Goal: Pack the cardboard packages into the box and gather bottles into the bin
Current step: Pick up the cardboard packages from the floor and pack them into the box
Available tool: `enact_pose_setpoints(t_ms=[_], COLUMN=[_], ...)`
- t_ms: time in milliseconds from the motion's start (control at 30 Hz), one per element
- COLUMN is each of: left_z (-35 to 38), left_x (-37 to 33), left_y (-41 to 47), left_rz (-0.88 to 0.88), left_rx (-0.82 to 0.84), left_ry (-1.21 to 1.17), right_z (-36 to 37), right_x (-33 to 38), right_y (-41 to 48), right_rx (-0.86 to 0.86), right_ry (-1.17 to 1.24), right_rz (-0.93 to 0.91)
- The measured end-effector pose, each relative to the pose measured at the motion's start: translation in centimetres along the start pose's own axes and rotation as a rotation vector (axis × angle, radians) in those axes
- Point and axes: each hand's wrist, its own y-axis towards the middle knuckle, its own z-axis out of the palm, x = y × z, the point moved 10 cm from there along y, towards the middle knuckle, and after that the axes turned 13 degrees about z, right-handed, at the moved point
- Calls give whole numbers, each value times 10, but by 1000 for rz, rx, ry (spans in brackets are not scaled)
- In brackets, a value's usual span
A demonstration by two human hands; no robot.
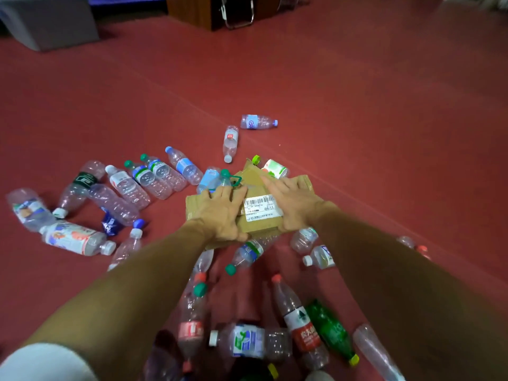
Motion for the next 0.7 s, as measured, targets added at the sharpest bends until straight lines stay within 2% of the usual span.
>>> enact_pose_setpoints(t_ms=[133, 300, 700], left_z=[5, 43, 66], left_x=[21, 54, 88], left_y=[30, 45, 66], left_rz=[-173, -383, -532], left_rx=[-13, 101, 140], left_ry=[20, 14, -6], right_z=[11, 62, 136], right_x=[-59, -104, -90], right_y=[39, 75, 144], right_rx=[-15, 122, 263], right_ry=[186, 240, 228], right_rz=[179, 315, 370])
